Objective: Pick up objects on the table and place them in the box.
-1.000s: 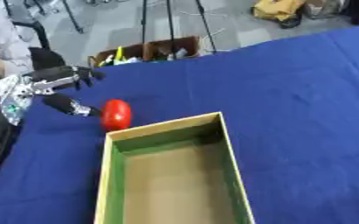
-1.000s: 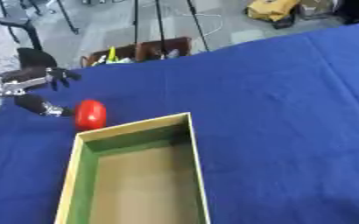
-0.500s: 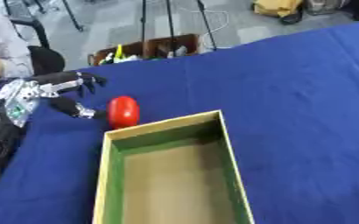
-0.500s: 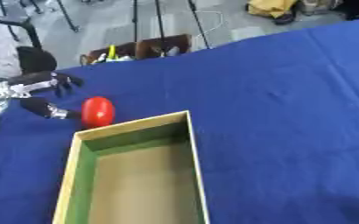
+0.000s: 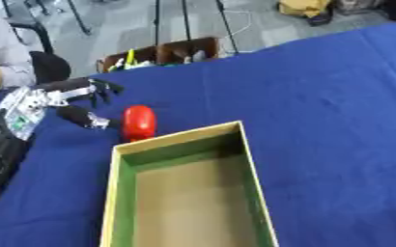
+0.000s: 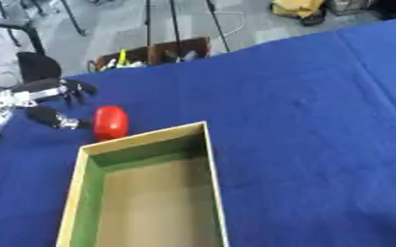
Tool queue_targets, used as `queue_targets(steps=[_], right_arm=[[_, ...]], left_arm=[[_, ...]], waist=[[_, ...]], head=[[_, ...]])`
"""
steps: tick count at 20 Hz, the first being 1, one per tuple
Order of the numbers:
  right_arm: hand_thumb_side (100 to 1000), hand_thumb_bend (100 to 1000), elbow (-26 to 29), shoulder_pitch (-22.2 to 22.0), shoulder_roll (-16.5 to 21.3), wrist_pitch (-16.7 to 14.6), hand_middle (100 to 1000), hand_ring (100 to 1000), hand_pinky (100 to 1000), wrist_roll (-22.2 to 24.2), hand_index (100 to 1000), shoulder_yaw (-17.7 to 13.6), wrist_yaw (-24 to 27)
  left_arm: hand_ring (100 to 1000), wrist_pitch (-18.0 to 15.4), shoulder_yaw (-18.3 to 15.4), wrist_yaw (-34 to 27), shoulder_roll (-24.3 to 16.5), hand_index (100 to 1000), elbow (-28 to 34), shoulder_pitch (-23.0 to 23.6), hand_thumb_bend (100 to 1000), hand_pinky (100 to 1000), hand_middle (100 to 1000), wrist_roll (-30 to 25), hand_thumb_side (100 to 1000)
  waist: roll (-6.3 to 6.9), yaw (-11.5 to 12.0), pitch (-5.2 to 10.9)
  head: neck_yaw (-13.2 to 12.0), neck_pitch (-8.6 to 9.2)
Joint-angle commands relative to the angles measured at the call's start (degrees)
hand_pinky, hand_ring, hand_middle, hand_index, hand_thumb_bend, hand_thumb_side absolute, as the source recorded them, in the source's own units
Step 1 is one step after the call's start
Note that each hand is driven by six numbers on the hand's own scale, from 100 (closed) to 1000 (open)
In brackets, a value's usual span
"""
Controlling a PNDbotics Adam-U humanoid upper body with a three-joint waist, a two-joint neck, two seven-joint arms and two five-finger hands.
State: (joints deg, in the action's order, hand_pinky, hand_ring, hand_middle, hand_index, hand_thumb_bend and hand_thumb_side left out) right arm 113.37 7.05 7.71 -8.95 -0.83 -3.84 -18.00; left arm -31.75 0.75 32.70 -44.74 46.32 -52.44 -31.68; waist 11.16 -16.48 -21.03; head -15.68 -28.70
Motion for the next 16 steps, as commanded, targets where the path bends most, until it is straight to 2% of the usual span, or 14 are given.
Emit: queue_targets(steps=[1, 3, 5, 11, 16], right_arm=[[773, 297, 1.2, 0.1, 0.9, 0.3, 371, 406, 265, -0.1, 599, 0.0, 0.1], [773, 297, 1.2, 0.1, 1.0, 0.3, 371, 406, 265, -0.1, 599, 0.0, 0.2], [766, 298, 1.2, 0.0, 1.2, 0.4, 371, 406, 266, -0.2, 599, -0.1, 0.3], [762, 297, 1.2, -0.1, 1.6, 1.0, 371, 406, 266, -0.2, 599, -0.4, 1.2], [761, 298, 1.2, 0.1, 1.5, 1.2, 370, 406, 265, -0.1, 598, -0.4, 1.2]], left_arm=[[778, -20.2, -1.1, -0.8, -3.7, 988, 1.5, -1.1, 482, 638, 871, -20.3, 603], [778, -20.2, -1.1, -0.8, -3.8, 988, 1.6, -1.1, 482, 638, 871, -20.3, 603], [795, -20.2, -1.0, -0.5, -4.3, 991, 1.8, -1.1, 437, 663, 888, -20.3, 576], [793, -20.2, 0.8, -0.4, -4.3, 987, 2.2, -0.4, 441, 664, 887, -20.3, 586], [806, -20.2, 3.6, -0.2, -3.6, 1000, 2.3, 0.5, 573, 687, 899, -20.3, 642]], waist=[[-0.32, 0.2, 1.57], [-0.30, 0.2, 1.60], [-0.17, 0.5, 2.06], [0.09, 0.5, 2.84], [0.24, 0.2, 2.76]], head=[[0.2, -0.30], [0.2, -0.31], [0.4, -0.46], [0.4, -0.94], [0.4, -1.15]])
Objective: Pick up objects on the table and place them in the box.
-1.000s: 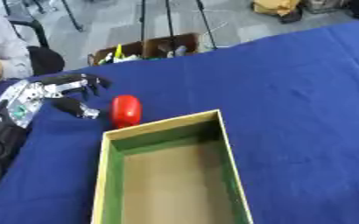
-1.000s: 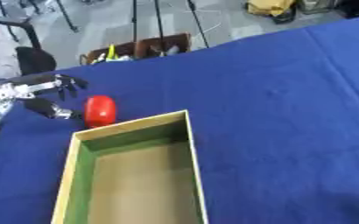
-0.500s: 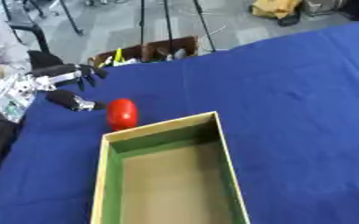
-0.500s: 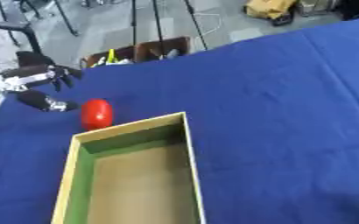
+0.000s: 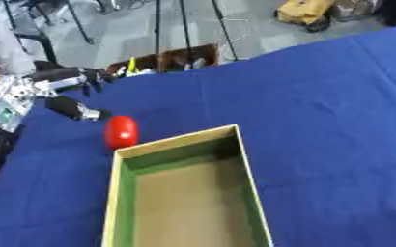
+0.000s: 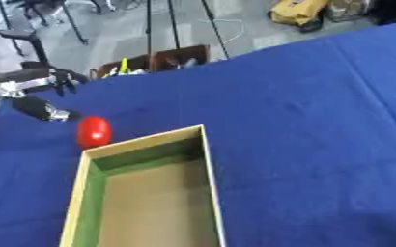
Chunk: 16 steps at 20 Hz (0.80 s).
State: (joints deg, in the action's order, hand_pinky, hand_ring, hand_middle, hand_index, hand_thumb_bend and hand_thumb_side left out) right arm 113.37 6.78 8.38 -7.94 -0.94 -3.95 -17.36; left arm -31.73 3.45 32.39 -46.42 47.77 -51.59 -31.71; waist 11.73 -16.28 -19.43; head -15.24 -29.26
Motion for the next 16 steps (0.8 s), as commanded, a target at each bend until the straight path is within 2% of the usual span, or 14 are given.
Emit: queue_targets(steps=[1, 16], right_arm=[[760, 298, 1.2, 0.4, 0.8, 0.2, 370, 406, 265, 0.1, 598, -0.3, 0.6], [755, 300, 1.2, 0.7, 0.6, 0.6, 368, 405, 264, 0.3, 597, -0.4, 0.6]], left_arm=[[808, -20.2, 1.3, 0.4, -1.8, 1000, 0.7, -0.2, 585, 691, 900, -20.3, 645], [813, -20.2, 2.8, 5.8, -1.2, 1000, -0.6, 1.8, 594, 714, 902, -20.3, 649]], waist=[[-0.30, -0.1, 1.14], [-0.24, 0.0, 0.89]], head=[[-0.1, -0.62], [0.3, -0.53]])
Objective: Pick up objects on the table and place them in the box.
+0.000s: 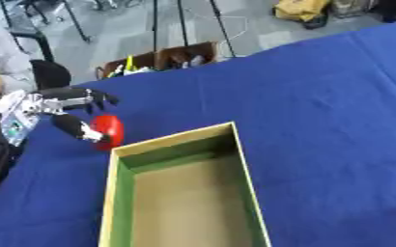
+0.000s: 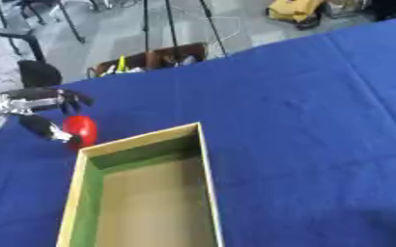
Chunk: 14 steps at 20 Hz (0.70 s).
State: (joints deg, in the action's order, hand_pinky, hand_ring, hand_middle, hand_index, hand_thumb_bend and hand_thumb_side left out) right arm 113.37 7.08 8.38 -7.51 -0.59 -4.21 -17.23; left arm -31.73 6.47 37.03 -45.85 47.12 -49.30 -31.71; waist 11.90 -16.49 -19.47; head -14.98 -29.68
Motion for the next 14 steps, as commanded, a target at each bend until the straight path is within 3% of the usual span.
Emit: queue_targets(steps=[1, 14], right_arm=[[755, 300, 1.2, 0.4, 0.6, 0.2, 368, 405, 264, -0.1, 597, -0.1, 0.5], [753, 301, 1.2, 0.5, 0.4, 0.1, 366, 404, 263, 0.0, 596, -0.1, 0.6]], left_arm=[[814, -20.2, -0.4, 1.8, -1.9, 1000, 0.0, -0.5, 597, 716, 904, -20.3, 650], [803, -20.2, -2.0, 7.7, -1.8, 1000, -0.7, -0.4, 597, 709, 887, -20.3, 665]], waist=[[-0.41, 0.2, 0.91], [-0.51, 0.0, 0.75]], head=[[0.0, -0.07], [-0.1, 0.31]])
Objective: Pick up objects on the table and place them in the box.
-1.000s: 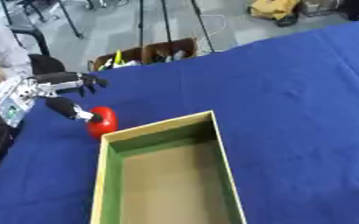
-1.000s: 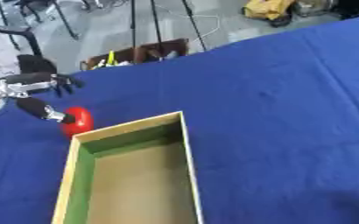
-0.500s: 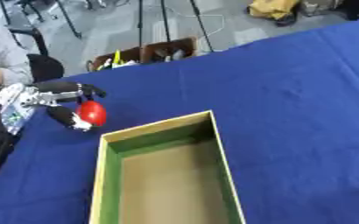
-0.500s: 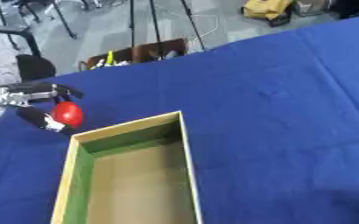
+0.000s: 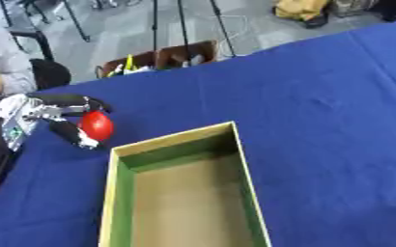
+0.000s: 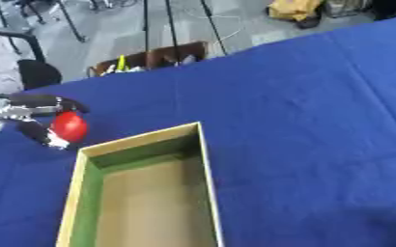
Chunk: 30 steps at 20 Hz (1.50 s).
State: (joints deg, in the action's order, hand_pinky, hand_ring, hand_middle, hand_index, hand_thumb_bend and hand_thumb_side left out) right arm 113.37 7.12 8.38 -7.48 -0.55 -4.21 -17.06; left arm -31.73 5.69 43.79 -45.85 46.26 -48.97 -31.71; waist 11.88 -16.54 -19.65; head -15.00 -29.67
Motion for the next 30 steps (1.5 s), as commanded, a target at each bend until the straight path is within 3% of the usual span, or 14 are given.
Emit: queue_targets(steps=[1, 12, 24, 30], right_arm=[[752, 300, 1.2, 0.5, 0.4, 0.1, 366, 404, 263, -0.1, 595, -0.1, 0.4], [750, 300, 1.2, 0.6, 0.3, 0.3, 365, 403, 262, 0.1, 594, -0.2, 0.4], [747, 302, 1.2, 0.7, 0.0, 0.2, 363, 403, 261, 0.2, 593, -0.2, 0.2], [746, 303, 1.2, 0.8, -0.1, 0.3, 363, 403, 260, 0.3, 592, -0.2, 0.2]], left_arm=[[807, -20.2, -1.4, 1.4, -1.9, 1000, 0.2, -0.8, 598, 712, 893, -20.3, 663], [771, -20.2, -3.1, 4.7, -2.5, 1000, 0.5, -0.6, 577, 667, 892, -20.3, 668], [645, -20.2, -3.9, 3.5, -2.2, 991, 0.2, -0.3, 553, 526, 820, -20.3, 650], [652, -20.2, -4.4, 4.8, -2.1, 977, -0.1, 0.0, 539, 503, 815, -19.3, 634]], waist=[[-0.47, 0.1, 0.93], [-0.44, 0.2, 0.94], [-0.46, 0.0, 0.60], [-0.40, -0.1, 0.40]], head=[[-0.1, 0.33], [-0.1, 0.31], [-0.1, 0.72], [-0.2, 0.94]])
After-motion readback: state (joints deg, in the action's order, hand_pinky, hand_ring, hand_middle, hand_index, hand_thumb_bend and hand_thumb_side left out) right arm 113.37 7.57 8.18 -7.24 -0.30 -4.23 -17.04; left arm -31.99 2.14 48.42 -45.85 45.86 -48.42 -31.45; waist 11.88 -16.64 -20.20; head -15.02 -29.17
